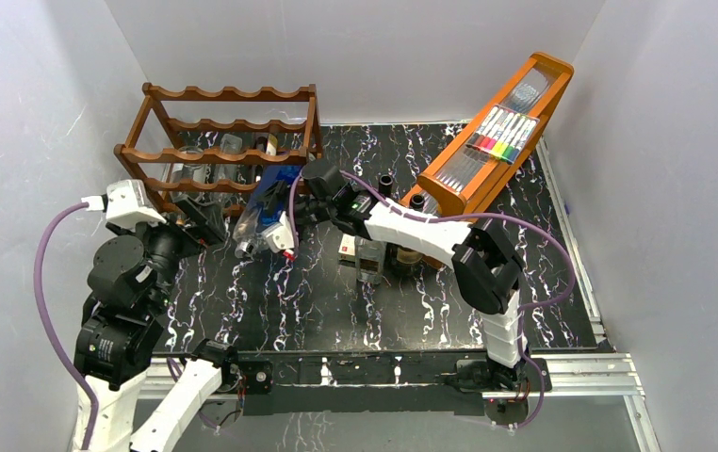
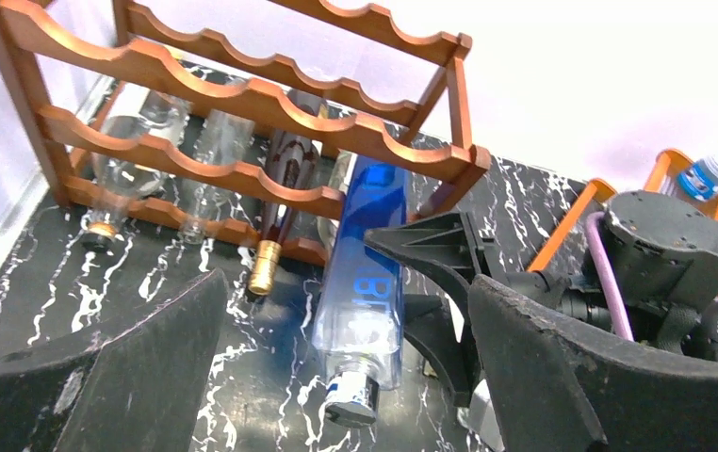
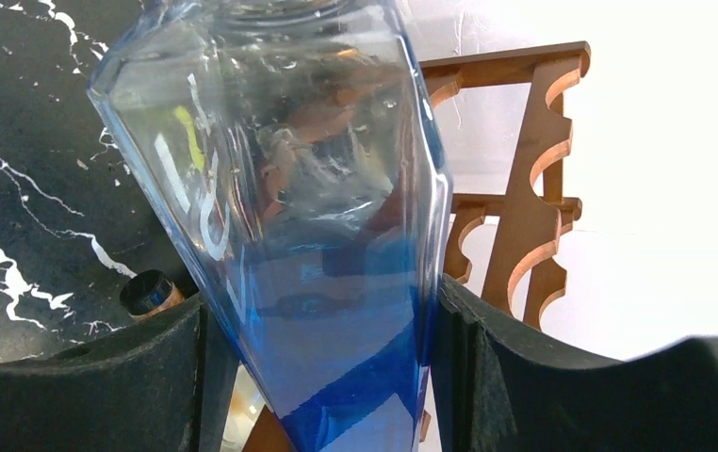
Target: Take the wine bottle off the wine rack
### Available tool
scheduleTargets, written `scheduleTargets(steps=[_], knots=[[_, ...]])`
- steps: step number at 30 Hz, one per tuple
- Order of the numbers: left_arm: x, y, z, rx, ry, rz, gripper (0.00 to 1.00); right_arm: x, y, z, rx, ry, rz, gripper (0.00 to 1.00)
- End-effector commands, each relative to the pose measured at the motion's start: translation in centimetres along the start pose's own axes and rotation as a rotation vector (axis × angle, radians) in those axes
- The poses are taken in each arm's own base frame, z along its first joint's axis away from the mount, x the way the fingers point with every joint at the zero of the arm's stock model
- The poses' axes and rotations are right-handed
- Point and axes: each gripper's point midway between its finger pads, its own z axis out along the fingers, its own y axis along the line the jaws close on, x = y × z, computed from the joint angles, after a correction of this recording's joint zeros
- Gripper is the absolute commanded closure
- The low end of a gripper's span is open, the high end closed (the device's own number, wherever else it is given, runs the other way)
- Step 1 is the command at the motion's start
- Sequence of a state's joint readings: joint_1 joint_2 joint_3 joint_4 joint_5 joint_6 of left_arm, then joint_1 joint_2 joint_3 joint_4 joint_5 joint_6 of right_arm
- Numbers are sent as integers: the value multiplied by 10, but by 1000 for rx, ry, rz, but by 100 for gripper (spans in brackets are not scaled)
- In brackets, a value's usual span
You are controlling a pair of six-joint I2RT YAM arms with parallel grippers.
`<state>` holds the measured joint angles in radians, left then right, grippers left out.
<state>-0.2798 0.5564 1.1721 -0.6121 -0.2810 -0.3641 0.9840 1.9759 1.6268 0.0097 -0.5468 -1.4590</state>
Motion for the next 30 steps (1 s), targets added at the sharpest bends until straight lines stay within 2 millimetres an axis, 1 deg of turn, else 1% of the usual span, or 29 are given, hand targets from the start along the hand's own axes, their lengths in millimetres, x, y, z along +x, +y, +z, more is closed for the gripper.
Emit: scheduleTargets(steps=[1,5,9,13,14,15,16,17,19,23,27,29,30], knots=[[-13,15,-7,-81,-35,34,2,-55,-93,-30,240,-72,-76,100],[-18,18,-9,-97,-51,38,2,-88,-120,-41,336,-133,33,100],[-20,19,-9,-104,-56,43,2,-113,-140,-50,373,-166,138,100],[-23,21,-9,-114,-65,50,2,-134,-149,-59,405,-191,250,100],[-24,21,-9,-117,-69,52,2,-139,-150,-62,412,-200,286,100],[-25,22,-10,-122,-74,53,2,-142,-147,-61,409,-207,327,100],[-26,23,-11,-127,-80,52,2,-151,-152,-70,421,-227,353,100],[-28,24,-12,-132,-87,51,2,-157,-152,-74,423,-248,390,100],[-30,26,-14,-138,-99,51,2,-163,-150,-78,422,-269,464,100],[-30,27,-14,-139,-104,51,2,-167,-143,-90,459,-287,604,100],[-28,27,-14,-136,-99,53,2,-166,-125,-99,462,-274,741,100],[-27,27,-13,-135,-97,52,2,-166,-113,-103,443,-268,799,100],[-26,27,-13,-135,-96,52,2,-167,-105,-102,425,-267,828,100]])
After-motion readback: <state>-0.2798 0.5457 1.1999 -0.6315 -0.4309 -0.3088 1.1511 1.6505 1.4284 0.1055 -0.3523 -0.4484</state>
